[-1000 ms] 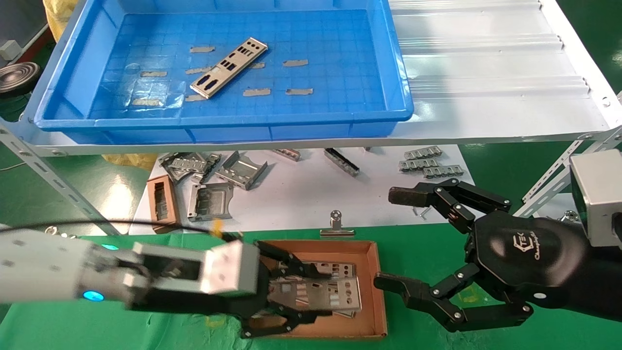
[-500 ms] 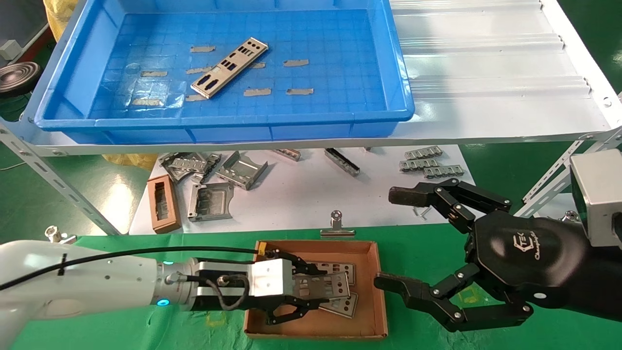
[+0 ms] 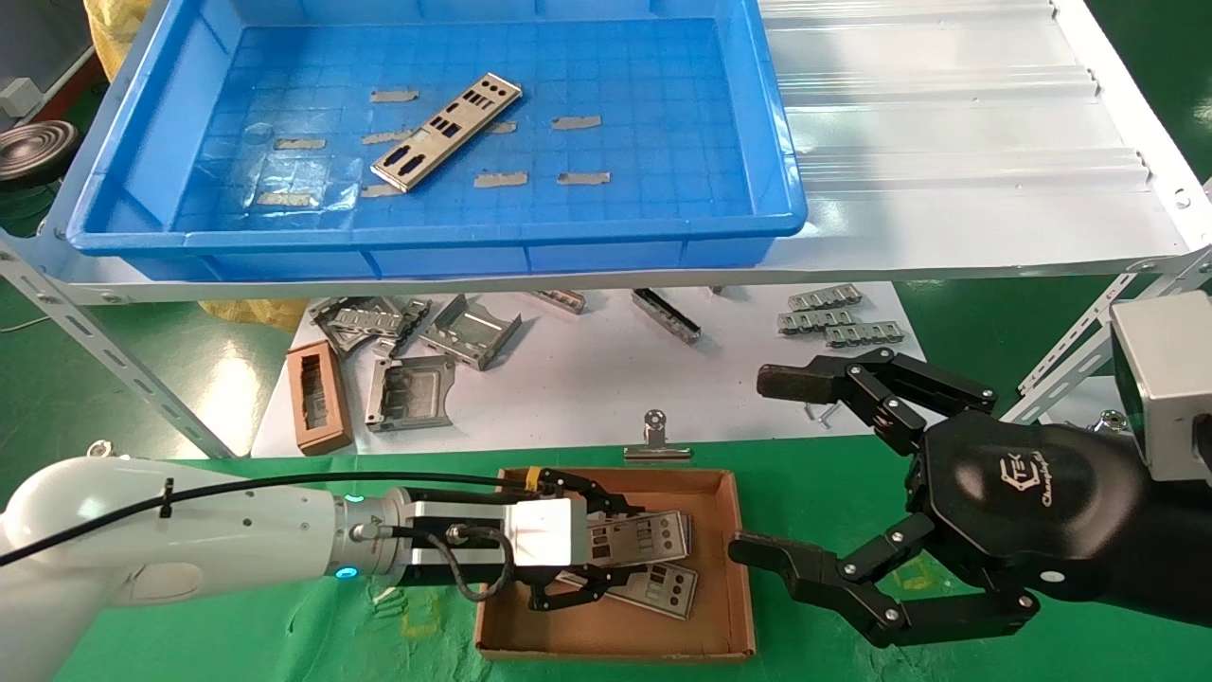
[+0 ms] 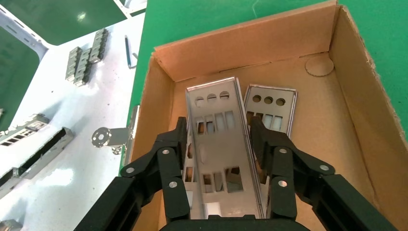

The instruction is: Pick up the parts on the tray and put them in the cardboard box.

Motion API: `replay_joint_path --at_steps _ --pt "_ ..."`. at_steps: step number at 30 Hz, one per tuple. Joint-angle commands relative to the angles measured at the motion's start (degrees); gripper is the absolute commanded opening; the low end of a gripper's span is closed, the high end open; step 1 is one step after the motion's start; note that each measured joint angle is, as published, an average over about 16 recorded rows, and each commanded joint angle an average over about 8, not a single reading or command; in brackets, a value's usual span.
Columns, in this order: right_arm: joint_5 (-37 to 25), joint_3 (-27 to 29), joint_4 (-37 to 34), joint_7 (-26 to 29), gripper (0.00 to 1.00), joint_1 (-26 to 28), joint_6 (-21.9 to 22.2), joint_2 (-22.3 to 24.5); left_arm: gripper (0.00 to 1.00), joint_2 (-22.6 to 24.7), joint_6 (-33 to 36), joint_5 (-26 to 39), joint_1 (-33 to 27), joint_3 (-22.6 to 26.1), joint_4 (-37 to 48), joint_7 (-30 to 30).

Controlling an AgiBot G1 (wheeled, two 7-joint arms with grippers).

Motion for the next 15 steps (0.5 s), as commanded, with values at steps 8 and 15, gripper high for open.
replay_joint_path --at_steps 8,15 --pt "0.0 0.0 0.0 0.0 1.0 0.0 0.0 0.0 1.0 -0.6 2.55 -2.11 0.07 -0.84 0.67 1.01" --pt "0.0 0.0 0.0 0.0 1.0 0.0 0.0 0.0 1.0 -3.54 11.71 -10.38 1.93 -2.93 1.7 -5.31"
